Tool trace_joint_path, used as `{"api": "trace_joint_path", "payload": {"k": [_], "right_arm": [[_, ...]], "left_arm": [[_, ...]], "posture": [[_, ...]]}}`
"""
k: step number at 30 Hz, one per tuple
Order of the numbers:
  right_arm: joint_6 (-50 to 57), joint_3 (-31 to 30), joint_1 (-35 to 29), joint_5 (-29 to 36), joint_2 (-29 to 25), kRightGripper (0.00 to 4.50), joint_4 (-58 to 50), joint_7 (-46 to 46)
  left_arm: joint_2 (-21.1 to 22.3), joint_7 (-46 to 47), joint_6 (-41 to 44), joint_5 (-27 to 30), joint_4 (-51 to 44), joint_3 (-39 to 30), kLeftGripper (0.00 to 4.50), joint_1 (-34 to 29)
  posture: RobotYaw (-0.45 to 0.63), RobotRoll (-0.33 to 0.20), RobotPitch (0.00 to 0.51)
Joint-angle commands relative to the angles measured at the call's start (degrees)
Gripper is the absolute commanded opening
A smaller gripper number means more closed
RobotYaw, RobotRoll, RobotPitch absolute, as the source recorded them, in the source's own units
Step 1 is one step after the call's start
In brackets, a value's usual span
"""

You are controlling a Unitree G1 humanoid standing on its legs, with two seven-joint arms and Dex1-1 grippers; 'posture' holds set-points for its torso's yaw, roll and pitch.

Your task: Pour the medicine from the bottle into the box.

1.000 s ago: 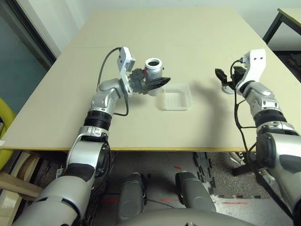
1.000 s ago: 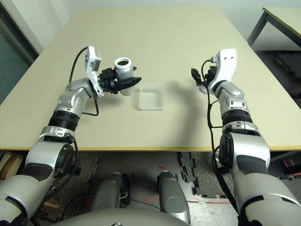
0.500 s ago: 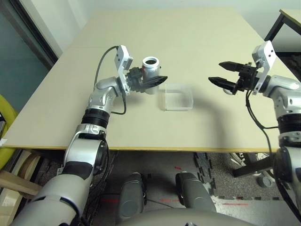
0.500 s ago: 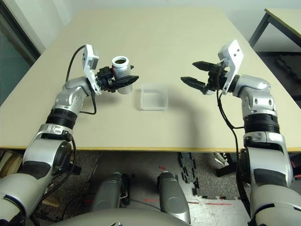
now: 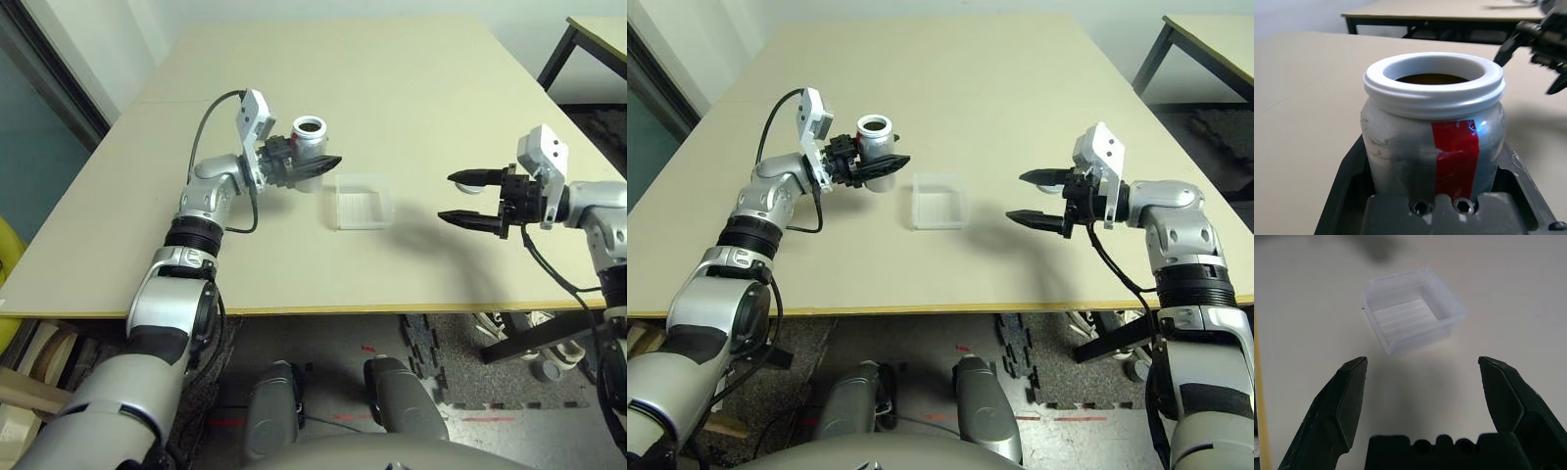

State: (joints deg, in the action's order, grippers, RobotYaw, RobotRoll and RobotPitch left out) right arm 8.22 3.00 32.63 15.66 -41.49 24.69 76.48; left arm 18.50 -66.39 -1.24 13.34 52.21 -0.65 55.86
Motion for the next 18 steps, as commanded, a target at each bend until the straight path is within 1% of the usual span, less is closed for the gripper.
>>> {"api": "trace_joint_path", "payload": {"k": [1,6,11,13,15,17,18], "right_arm": [[0.6,-1.0,-1.3,0.1,0.8,4.50,-1.4,-0.8],[0.8,-1.1,-1.8,0.1,1.4,4.50,-1.7,-1.6],[0.7,-1.2,-1.6,-0.1,2.1,4.50,-1.1,-2.4],[0.8,-1.1,-1.6,-0.1,2.4,4.50,-1.0,-2.8],[0.8,-1.1,-1.7,-0.1,2.7,4.50,-0.9,-3.2],[0.8,-1.1,-1.8,0.0,3.0,4.50,-0.9,-3.6],[0.9,-0.9,-1.8,0.1,3.2,4.50,-0.9,-3.9]], "left_arm": [[0.7,1.7,-2.1,-3.8,3.0,1.8,2.76,2.4],[0.8,4.0,-5.2,-8.3,6.3,4.1,2.76,5.1],[0.9,13.7,-12.4,-19.8,11.0,11.4,2.76,9.6],[0.9,17.7,-16.7,-25.2,12.1,15.4,2.76,11.4],[0.8,23.5,-22.0,-32.4,13.1,20.8,2.76,13.6],[1.0,29.7,-27.8,-40.8,14.0,27.5,2.76,15.8],[1.2,34.5,-30.4,-46.4,14.2,32.0,2.76,17.3]], "posture": [[-0.27,0.000,0.082],[-0.27,0.000,0.078],[-0.27,0.000,0.072],[-0.27,0.000,0.070],[-0.27,0.000,0.066],[-0.28,0.000,0.063],[-0.28,0.000,0.063]]}}
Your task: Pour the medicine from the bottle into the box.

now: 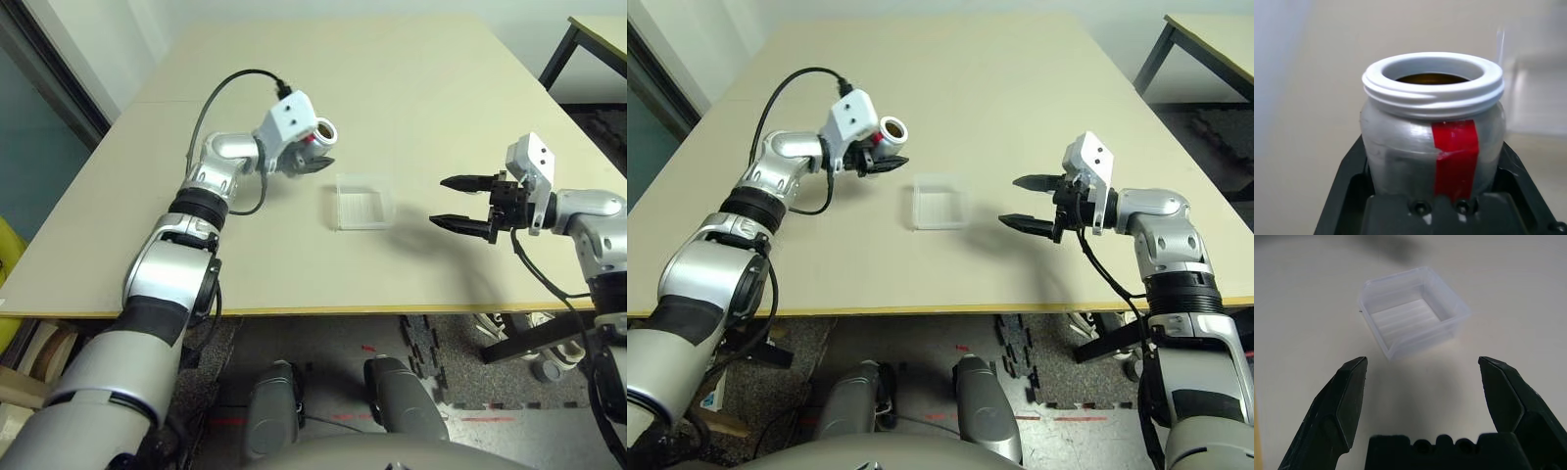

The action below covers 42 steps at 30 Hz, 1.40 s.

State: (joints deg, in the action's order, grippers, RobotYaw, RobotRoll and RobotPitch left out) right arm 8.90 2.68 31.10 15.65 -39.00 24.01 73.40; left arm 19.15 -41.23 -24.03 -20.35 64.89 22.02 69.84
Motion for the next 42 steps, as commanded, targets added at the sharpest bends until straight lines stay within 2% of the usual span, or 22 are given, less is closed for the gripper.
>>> {"api": "trace_joint_path", "payload": {"k": [1,4,6,10,13,21,27,30,36,38,39,42], "right_arm": [[0.3,-0.6,-0.2,0.1,0.8,4.50,-0.2,-1.0],[0.7,-0.2,0.0,0.4,1.3,4.50,0.1,-1.7],[1.0,-0.1,0.3,0.6,1.6,4.50,0.4,-2.1],[2.4,0.9,0.8,1.9,2.7,4.50,0.1,-3.5],[2.8,1.0,0.3,2.4,2.7,4.50,-0.8,-4.1],[3.4,1.5,-1.6,3.2,1.7,4.50,-2.4,-5.0],[3.7,1.0,-1.1,3.3,1.9,4.50,-1.5,-5.3],[3.9,0.9,-0.8,3.4,2.1,4.50,-1.4,-5.6],[3.7,0.9,-1.1,3.6,2.1,4.50,-1.7,-5.9],[3.6,1.0,-1.2,3.7,2.1,4.50,-1.7,-6.0],[3.5,1.0,-1.2,3.8,2.2,4.50,-1.6,-6.0],[3.2,0.9,-1.1,3.9,2.3,4.50,-1.4,-5.7]], "left_arm": [[1.0,15.3,-10.6,-20.3,1.6,15.6,2.76,5.3],[-0.5,26.1,-14.9,-31.6,3.7,25.4,2.76,9.6],[-2.0,31.1,-14.8,-37.7,5.4,30.8,2.76,12.0],[-4.3,36.8,-12.2,-43.7,9.0,36.1,2.76,14.8],[-5.5,37.7,-10.2,-45.3,10.8,37.2,2.76,15.9],[-7.2,36.2,-8.8,-43.9,12.3,35.3,2.76,16.0],[-9.1,39.1,-8.7,-49.0,11.2,39.7,2.76,16.6],[-10.1,37.8,-8.6,-47.8,11.7,38.6,2.76,16.7],[-8.8,28.7,-8.5,-38.6,12.8,29.5,2.76,16.2],[-8.6,22.0,-7.9,-32.2,13.1,23.5,2.76,14.9],[-8.6,16.8,-6.5,-26.7,13.3,18.3,2.76,14.0],[-8.2,6.5,-2.6,-15.5,12.8,7.5,2.76,12.2]], "posture": [[-0.28,0.000,0.063],[-0.27,0.000,0.067],[-0.27,0.000,0.069],[-0.28,0.000,0.070],[-0.29,0.000,0.073],[-0.30,0.000,0.080],[-0.29,0.000,0.090],[-0.30,0.000,0.092],[-0.30,0.000,0.092],[-0.30,0.000,0.092],[-0.30,0.000,0.092],[-0.29,0.000,0.092]]}}
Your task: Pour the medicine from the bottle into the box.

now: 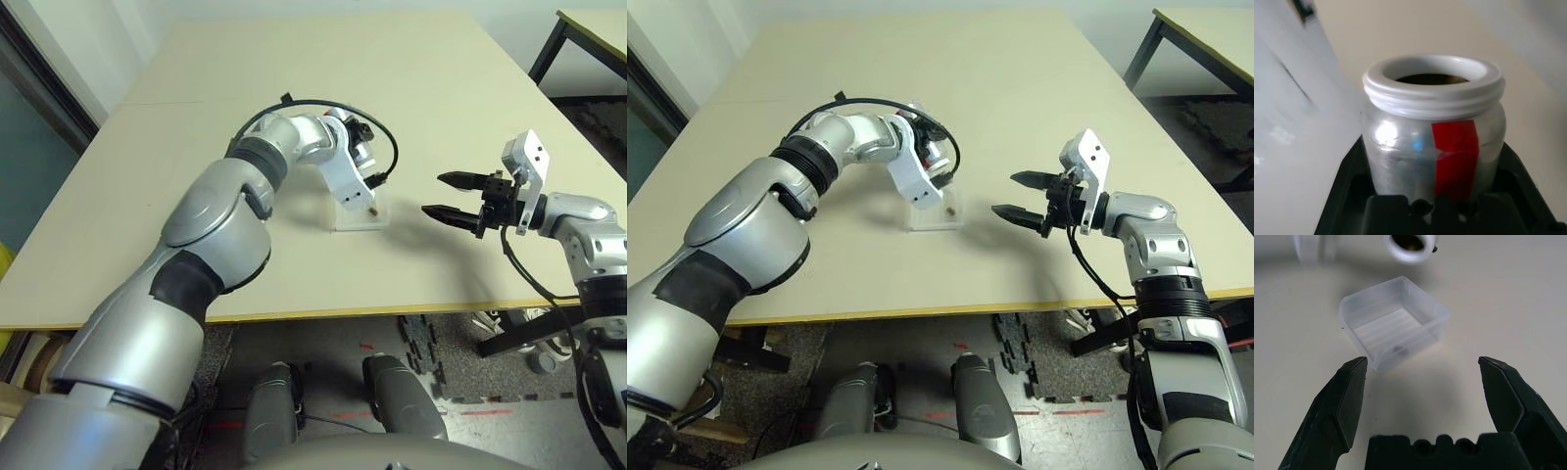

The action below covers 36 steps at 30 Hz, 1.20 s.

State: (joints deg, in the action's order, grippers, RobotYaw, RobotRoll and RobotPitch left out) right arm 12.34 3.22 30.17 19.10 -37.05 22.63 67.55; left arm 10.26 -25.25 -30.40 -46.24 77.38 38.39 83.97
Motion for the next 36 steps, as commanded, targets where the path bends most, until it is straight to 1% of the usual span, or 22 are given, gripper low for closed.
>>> {"api": "trace_joint_path", "payload": {"k": [1,4,7,13,19,26,31,36], "right_arm": [[-0.5,0.2,-0.1,0.3,0.3,4.50,0.1,0.3],[-1.7,-0.5,0.2,-0.4,-0.1,4.50,0.4,1.2],[-2.4,-0.9,0.6,-0.8,-0.3,4.50,0.7,1.8],[-4.3,-1.9,0.9,-2.3,-0.8,4.50,0.9,3.3],[-4.8,-2.1,1.6,-3.0,-0.6,4.50,1.4,3.8],[-4.9,-2.1,1.4,-3.0,-1.0,4.50,1.4,4.3],[-4.9,-2.3,1.7,-3.3,-0.8,4.50,1.7,4.4],[-5.4,-2.5,1.7,-3.6,-0.8,4.50,1.7,4.6]], "left_arm": [[0.7,-11.9,5.4,12.9,-0.1,-11.4,2.76,-2.4],[1.1,-17.6,12.2,20.9,-1.2,-19.4,2.76,-3.8],[2.0,-19.3,18.9,26.4,-2.1,-25.3,2.76,-5.0],[4.4,-17.9,28.1,33.4,-4.4,-32.8,2.76,-8.0],[5.3,-15.1,34.7,40.7,-7.0,-40.2,2.76,-10.3],[6.7,-11.9,35.9,46.7,-11.5,-45.8,2.76,-15.4],[6.5,-11.9,34.4,48.5,-14.7,-46.5,2.76,-20.4],[6.1,-11.2,32.5,49.6,-16.0,-46.6,2.76,-23.9]], "posture": [[-0.29,0.000,0.092],[-0.28,0.000,0.093],[-0.28,0.000,0.092],[-0.27,0.000,0.092],[-0.26,0.000,0.090],[-0.25,0.000,0.094],[-0.25,0.000,0.094],[-0.25,0.000,0.094]]}}
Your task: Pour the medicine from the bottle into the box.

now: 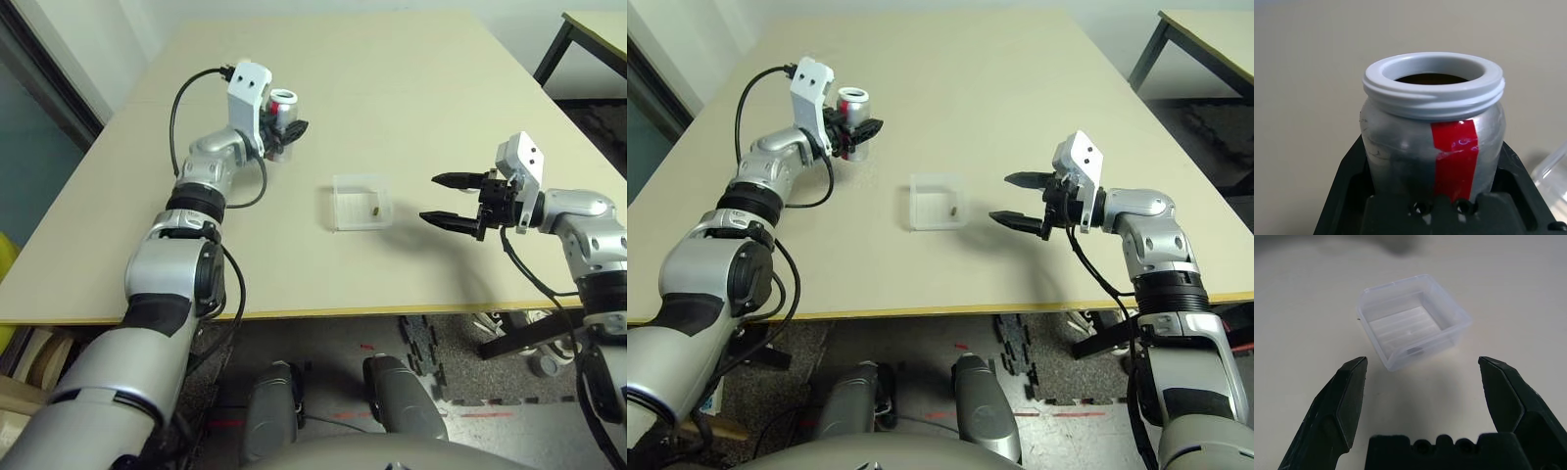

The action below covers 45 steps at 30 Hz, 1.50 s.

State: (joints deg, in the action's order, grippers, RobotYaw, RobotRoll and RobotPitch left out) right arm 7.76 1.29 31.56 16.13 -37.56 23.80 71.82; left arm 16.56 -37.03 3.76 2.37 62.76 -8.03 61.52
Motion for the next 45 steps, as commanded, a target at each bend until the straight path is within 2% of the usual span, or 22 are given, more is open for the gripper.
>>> {"api": "trace_joint_path", "payload": {"k": [1,7,18,24,30,45], "right_arm": [[-0.9,-0.7,0.4,-0.7,-0.3,4.50,0.5,0.3],[-2.5,-1.5,0.7,-2.1,-0.8,4.50,1.1,0.7],[-2.1,-5.5,6.6,-6.7,-5.7,4.50,2.3,5.4],[-1.7,-6.3,9.1,-7.6,-6.1,4.50,2.9,6.4],[-2.4,-6.1,9.1,-7.7,-5.6,4.50,3.8,6.3],[-2.1,-4.9,7.3,-6.6,-5.4,4.50,2.2,4.7]], "left_arm": [[-0.3,0.7,-2.2,1.4,-1.4,-0.5,2.76,-2.0],[-0.4,2.0,-2.8,2.8,-0.1,-1.6,2.76,-3.3],[-0.7,3.3,-2.6,3.2,0.8,-1.8,2.76,-4.2],[-1.0,3.9,-2.8,4.4,1.1,-3.2,2.76,-4.9],[-1.6,4.3,-7.4,5.3,2.3,-4.1,2.76,-6.1],[-1.9,8.1,-16.4,3.0,8.1,-3.1,2.76,-9.5]], "posture": [[-0.25,0.000,0.092],[-0.25,0.000,0.090],[-0.24,0.000,0.088],[-0.24,0.000,0.090],[-0.24,0.000,0.095],[-0.26,0.000,0.092]]}}
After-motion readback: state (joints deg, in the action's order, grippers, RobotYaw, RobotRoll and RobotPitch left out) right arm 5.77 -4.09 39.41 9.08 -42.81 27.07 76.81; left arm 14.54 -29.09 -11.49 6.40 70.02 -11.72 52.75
